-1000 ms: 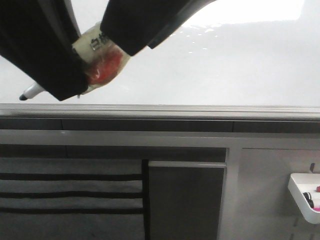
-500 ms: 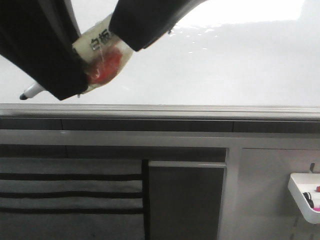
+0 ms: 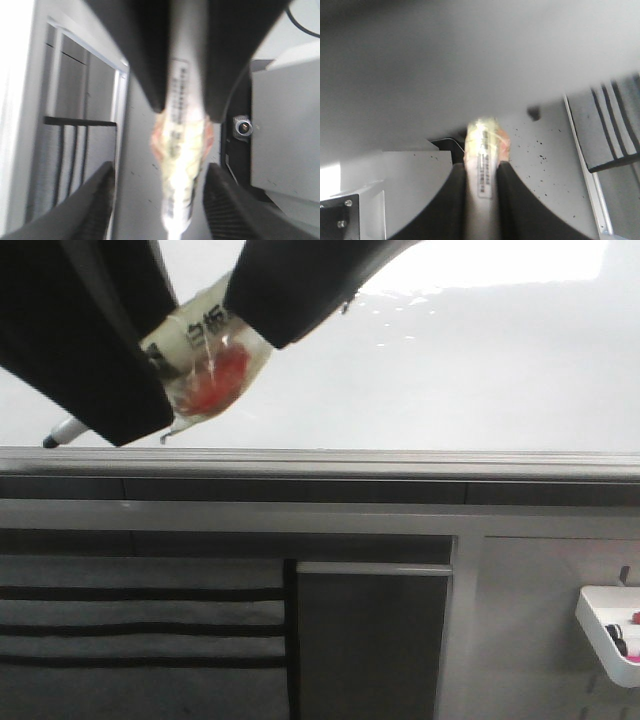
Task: Write number 3 on whiteboard
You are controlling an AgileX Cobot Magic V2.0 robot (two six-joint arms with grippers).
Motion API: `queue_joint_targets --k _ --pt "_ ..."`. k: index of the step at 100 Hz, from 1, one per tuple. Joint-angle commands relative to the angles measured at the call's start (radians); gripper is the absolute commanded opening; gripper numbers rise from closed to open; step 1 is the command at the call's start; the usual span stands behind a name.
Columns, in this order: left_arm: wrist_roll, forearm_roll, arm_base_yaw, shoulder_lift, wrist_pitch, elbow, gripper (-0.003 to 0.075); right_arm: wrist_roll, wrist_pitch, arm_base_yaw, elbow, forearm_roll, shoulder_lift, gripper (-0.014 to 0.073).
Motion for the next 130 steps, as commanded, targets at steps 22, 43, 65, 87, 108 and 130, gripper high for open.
queue_joint_targets --k 22,43,65,87,108,130 --pt "-0.041 -0.005 0.099 -0.099 -0.061 -0.033 0.0423 0.050 -0.028 -0.098 -0.034 -0.021 -0.130 -0.0018" --pt "-0.108 -0.112 0.319 -0.164 -0.098 -0.031 0.0423 0.237 0.017 -0.266 -0.030 -0.192 -0.277 -0.0018" --pt "-0.125 -0.263 0.513 -0.262 -0.140 0.080 0.0423 0.424 -0.055 -0.476 0.094 -0.258 -0.420 -0.0018" --pt "-0.130 -0.303 0.612 -0.335 -0.268 0.206 0.0423 0.458 -0.158 -0.547 0.255 -0.210 -0.466 -0.0017" --pt "-0.130 -0.305 0.615 -0.335 -0.269 0.211 0.0422 0.458 -0.240 -0.547 0.257 -0.036 -0.436 -0.0017" --pt "-0.130 -0.305 0.615 -0.335 -0.272 0.211 0.0422 0.458 -0.268 -0.547 0.257 0.012 -0.368 -0.0017"
